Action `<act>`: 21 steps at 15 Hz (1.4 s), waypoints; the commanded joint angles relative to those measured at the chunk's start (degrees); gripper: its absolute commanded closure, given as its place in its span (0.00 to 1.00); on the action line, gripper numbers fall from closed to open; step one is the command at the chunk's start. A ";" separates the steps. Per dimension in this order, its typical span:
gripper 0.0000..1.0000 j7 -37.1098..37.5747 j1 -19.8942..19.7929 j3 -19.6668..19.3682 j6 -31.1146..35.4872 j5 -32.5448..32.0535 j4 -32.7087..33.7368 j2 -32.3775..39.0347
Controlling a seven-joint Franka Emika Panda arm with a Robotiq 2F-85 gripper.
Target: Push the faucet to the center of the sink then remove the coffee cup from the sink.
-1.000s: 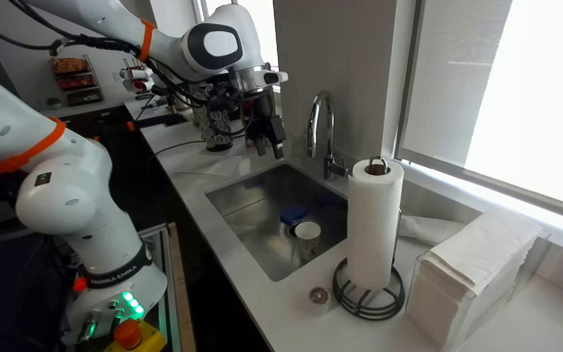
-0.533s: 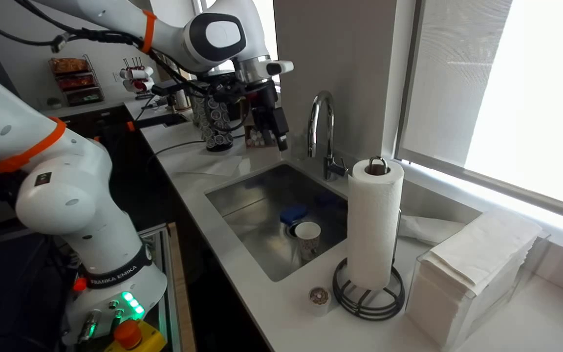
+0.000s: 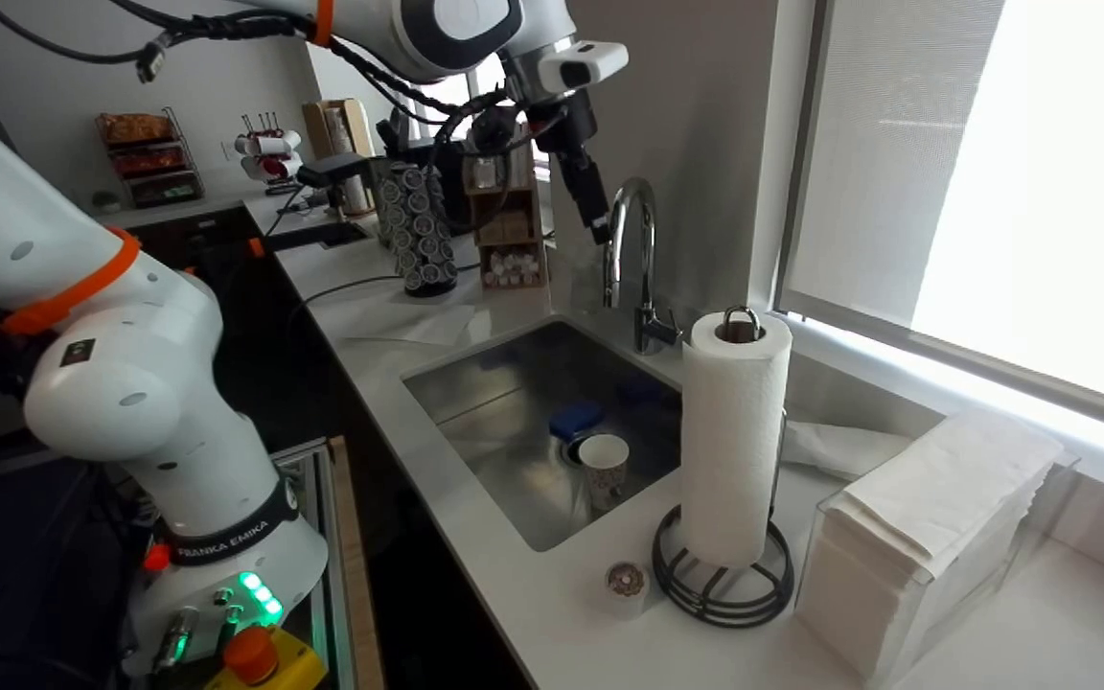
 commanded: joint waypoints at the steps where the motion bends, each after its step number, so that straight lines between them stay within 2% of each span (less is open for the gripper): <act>1: 0.58 4.67 -0.98 -0.34 11.27 2.82 1.90 4.71; 3: 0.73 4.84 -0.61 -1.29 19.88 5.78 1.56 7.05; 5: 0.89 2.39 1.41 -2.81 26.92 12.58 1.47 9.56; 6: 0.96 0.91 3.11 -3.51 28.15 17.49 1.99 11.01; 7: 0.99 2.49 0.26 -1.97 25.24 11.45 1.01 8.37; 8: 0.86 1.82 0.59 -2.15 26.00 12.29 1.08 9.23; 10: 0.98 1.82 0.50 -2.16 26.00 12.11 1.09 9.32; 14: 1.00 1.32 0.52 -2.48 25.34 12.63 0.78 9.37; 19: 1.00 -5.54 6.25 -4.84 25.37 29.91 1.10 12.30; 21: 1.00 -7.22 6.98 -4.91 23.79 34.32 1.37 12.82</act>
